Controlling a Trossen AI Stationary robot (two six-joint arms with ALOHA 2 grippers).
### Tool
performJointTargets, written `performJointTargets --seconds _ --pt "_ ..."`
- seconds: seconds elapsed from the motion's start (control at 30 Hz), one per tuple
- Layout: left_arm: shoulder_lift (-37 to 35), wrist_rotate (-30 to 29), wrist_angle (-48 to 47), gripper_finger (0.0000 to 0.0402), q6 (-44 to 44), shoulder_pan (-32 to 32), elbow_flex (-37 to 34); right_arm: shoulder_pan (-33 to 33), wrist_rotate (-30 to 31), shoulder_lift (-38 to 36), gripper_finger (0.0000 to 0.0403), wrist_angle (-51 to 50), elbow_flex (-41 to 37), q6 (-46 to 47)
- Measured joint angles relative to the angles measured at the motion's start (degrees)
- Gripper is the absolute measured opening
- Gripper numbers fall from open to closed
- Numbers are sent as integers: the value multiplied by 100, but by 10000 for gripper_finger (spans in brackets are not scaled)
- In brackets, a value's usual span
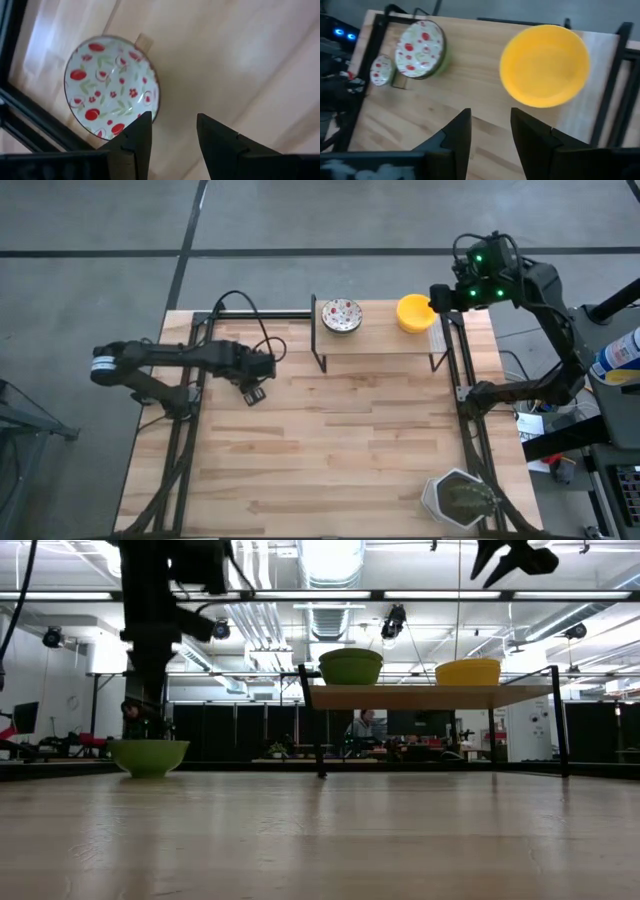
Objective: Pick & Place Mini bowls
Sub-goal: Stack the green patterned bowl on the green patterned bowl on the shelf
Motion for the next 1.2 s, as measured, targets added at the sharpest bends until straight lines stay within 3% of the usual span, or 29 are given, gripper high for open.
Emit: performJointTargets --seconds 0.23,0.4,0.83,1.2 --pt "13 39 253 149 -110 440 -492 270 -5 -15 134 302 0 201" --pt "13 513 678 149 -122 559 -802 315 -5 -15 128 382 0 213" --pt "13 143 1218 148 230 610 -1312 315 -3 -15 125 480 0 324" --pt "185 167 1601 101 604 622 -1571 315 -3 -13 122 503 -27 323"
